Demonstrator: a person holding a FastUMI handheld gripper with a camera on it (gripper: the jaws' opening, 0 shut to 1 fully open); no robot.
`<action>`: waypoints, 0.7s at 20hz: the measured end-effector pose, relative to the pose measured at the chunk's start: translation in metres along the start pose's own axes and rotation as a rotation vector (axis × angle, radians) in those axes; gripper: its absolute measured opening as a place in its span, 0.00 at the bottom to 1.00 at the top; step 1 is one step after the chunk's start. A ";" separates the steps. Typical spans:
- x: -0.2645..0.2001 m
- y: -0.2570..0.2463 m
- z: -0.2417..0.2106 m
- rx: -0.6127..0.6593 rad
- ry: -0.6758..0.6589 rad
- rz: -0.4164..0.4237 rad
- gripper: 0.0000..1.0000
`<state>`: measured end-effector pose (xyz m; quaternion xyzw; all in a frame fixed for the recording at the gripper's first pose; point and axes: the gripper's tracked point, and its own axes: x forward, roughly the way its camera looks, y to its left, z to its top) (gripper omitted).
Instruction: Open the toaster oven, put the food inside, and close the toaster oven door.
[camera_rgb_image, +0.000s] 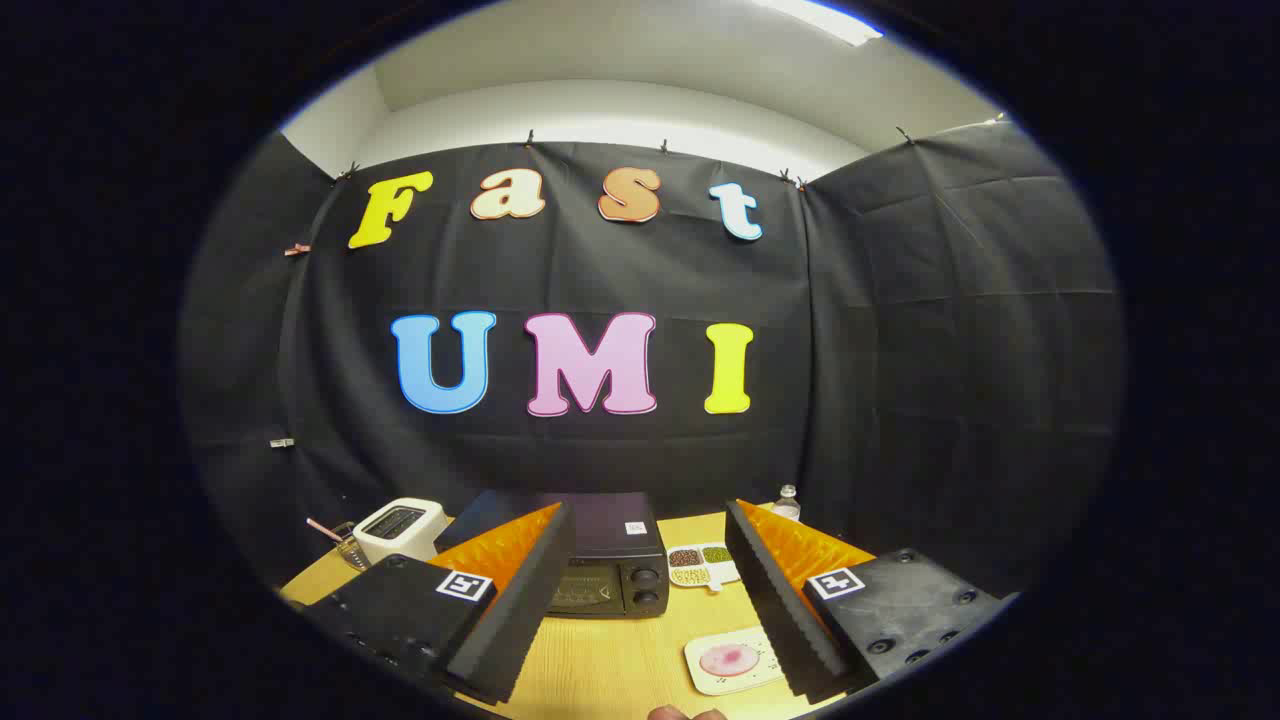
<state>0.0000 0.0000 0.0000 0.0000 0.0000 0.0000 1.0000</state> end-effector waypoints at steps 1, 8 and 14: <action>0.000 0.001 -0.001 -0.002 0.003 0.004 0.98; 0.005 0.012 -0.011 0.016 0.033 0.011 0.98; 0.011 0.026 -0.025 0.019 0.068 0.029 0.99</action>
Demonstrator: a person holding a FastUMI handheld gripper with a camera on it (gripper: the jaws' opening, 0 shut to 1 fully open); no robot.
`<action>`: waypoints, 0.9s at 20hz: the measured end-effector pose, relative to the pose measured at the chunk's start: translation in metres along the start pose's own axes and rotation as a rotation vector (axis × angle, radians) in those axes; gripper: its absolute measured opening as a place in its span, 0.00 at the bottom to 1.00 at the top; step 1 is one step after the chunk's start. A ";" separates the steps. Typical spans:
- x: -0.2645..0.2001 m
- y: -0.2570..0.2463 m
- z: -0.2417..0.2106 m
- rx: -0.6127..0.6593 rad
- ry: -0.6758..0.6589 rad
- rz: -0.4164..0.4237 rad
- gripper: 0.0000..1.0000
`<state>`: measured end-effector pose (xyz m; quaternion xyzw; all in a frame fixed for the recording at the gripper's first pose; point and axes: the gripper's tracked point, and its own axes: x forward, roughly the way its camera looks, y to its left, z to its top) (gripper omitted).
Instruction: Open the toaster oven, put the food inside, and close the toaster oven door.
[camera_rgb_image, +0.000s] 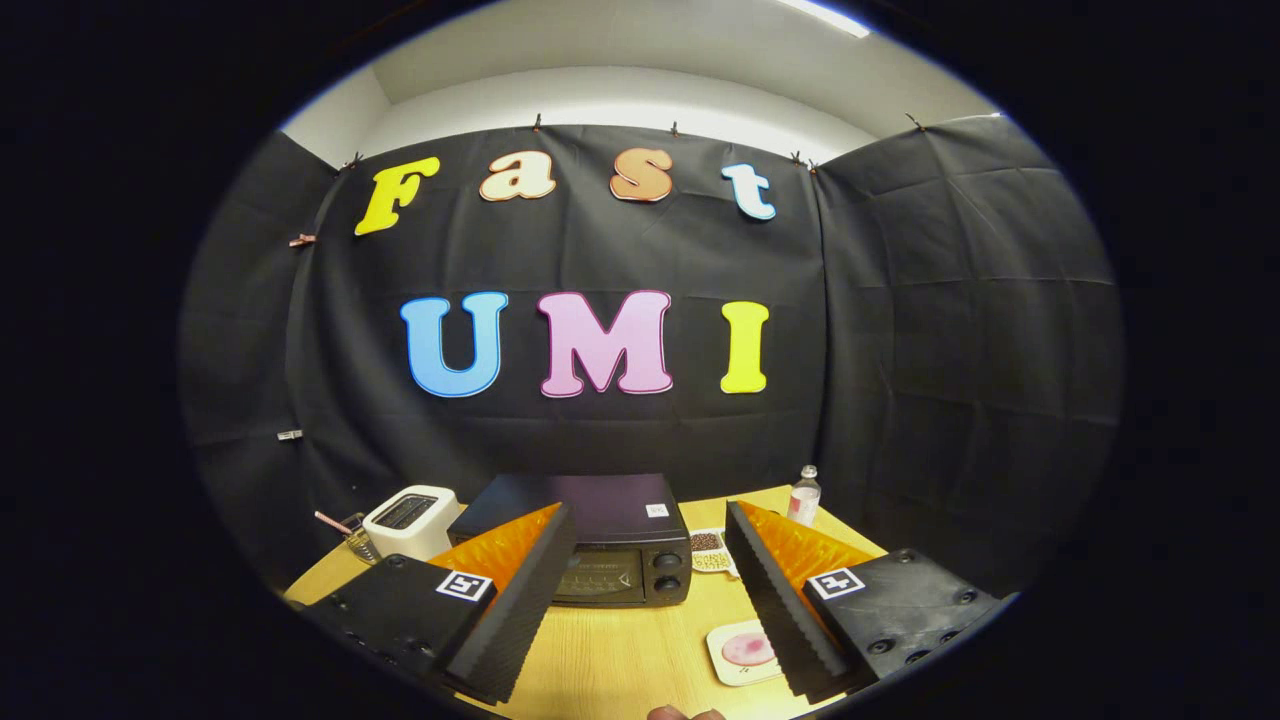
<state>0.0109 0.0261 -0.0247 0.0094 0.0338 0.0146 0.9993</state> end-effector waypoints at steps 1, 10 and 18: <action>0.002 0.002 -0.002 -0.002 0.004 0.002 0.99; 0.049 0.044 -0.026 -0.026 0.031 0.029 0.99; 0.130 0.108 -0.099 -0.028 0.138 0.068 0.99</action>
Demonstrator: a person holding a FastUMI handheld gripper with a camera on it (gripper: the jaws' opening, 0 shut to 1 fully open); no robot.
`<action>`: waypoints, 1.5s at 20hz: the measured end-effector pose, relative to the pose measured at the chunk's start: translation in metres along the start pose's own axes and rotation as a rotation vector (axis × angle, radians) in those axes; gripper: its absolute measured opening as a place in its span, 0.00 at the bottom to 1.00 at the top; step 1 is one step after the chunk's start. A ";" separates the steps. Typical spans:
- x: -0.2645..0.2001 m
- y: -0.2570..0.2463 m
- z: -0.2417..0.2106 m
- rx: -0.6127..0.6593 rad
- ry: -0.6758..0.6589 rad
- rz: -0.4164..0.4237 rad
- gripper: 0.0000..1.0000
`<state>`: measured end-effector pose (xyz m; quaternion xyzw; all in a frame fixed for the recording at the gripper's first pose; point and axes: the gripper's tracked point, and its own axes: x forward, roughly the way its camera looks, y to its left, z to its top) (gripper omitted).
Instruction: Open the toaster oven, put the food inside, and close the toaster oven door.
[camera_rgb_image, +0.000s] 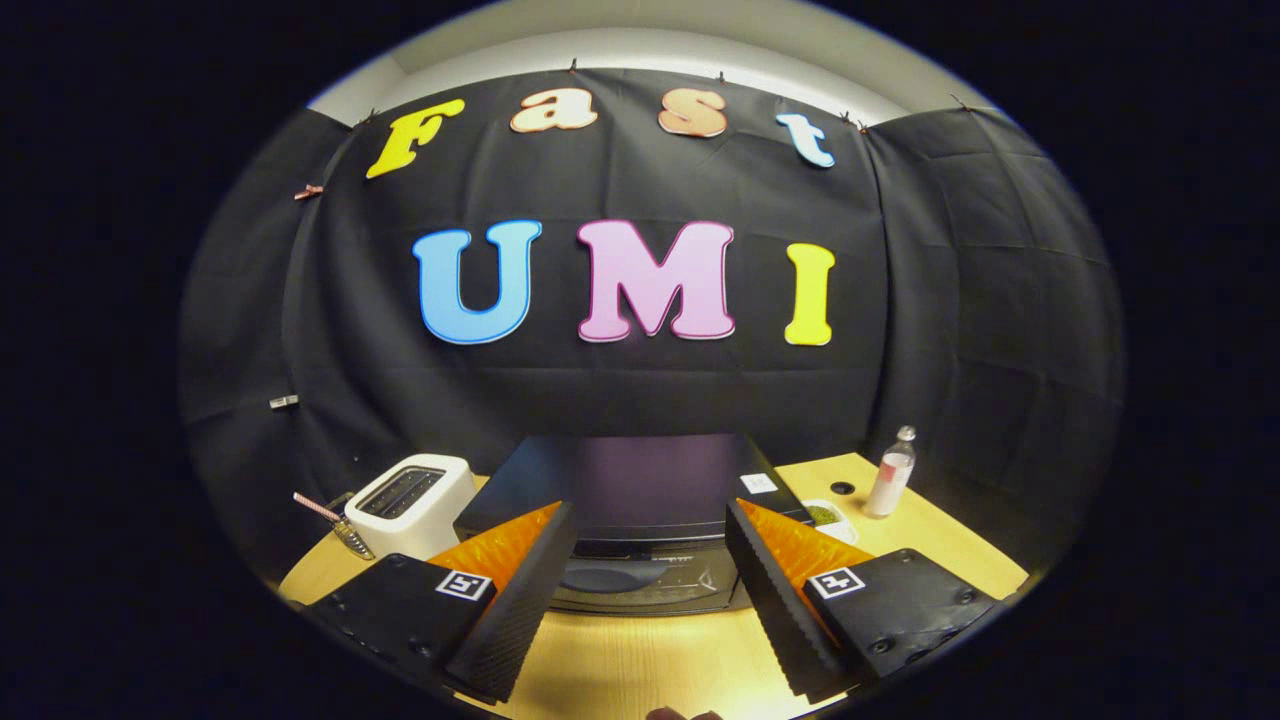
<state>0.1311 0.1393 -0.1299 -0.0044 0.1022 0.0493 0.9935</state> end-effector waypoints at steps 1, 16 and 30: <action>0.011 0.007 -0.010 -0.009 0.016 0.010 0.99; 0.043 0.024 -0.078 0.000 0.129 0.022 1.00; -0.050 0.017 -0.191 0.018 0.322 0.062 0.97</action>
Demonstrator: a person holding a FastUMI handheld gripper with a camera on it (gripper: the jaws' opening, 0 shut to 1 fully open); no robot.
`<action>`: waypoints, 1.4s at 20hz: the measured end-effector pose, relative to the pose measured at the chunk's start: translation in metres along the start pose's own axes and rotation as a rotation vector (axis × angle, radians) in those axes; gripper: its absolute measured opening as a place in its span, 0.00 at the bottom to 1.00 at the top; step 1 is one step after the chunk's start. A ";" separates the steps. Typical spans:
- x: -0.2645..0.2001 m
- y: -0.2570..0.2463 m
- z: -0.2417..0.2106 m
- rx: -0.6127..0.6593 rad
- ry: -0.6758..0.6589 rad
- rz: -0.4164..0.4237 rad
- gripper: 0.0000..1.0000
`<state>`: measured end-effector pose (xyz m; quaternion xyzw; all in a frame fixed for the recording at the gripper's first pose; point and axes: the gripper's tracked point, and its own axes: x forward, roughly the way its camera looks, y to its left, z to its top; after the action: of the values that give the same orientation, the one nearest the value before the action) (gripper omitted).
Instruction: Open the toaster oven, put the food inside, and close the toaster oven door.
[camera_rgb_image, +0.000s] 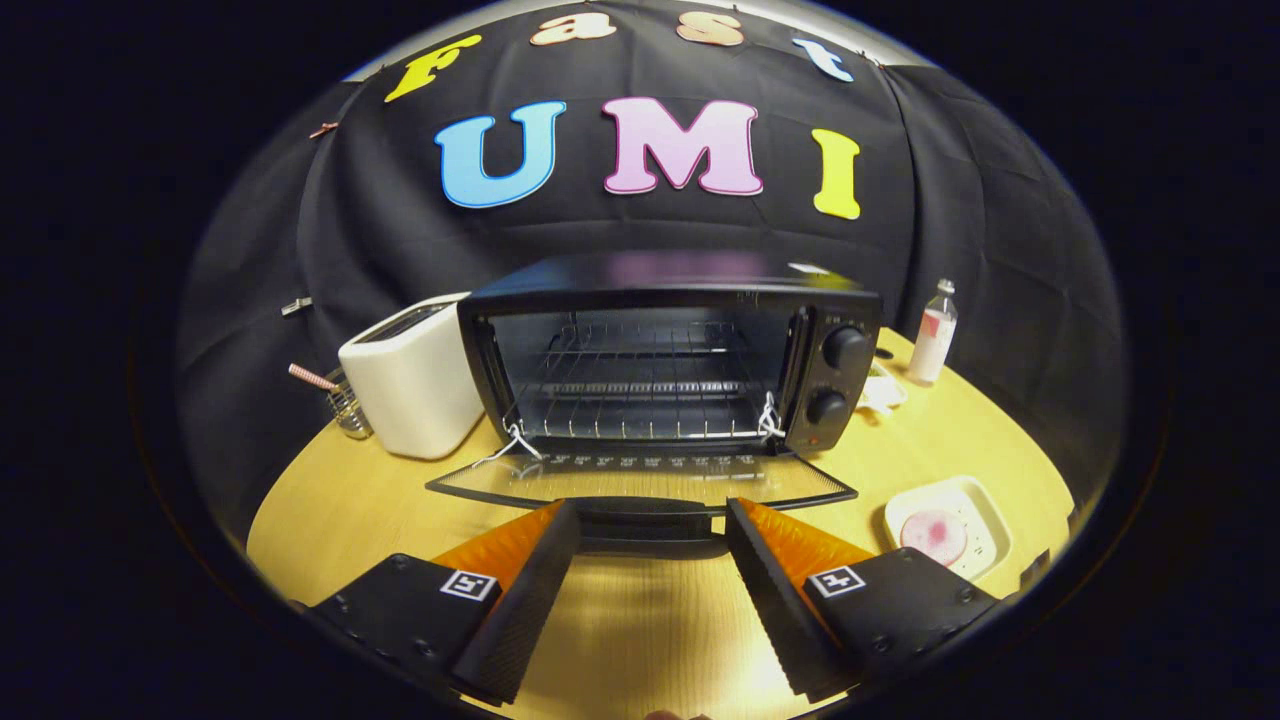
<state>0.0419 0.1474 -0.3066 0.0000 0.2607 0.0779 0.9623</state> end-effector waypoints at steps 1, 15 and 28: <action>0.000 -0.002 -0.013 0.003 0.035 0.004 0.97; -0.091 -0.100 0.017 -0.015 0.112 0.164 0.98; -0.072 -0.298 -0.013 0.131 0.298 0.047 1.00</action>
<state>0.0186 -0.1587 -0.2932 0.0571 0.4052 0.0825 0.9087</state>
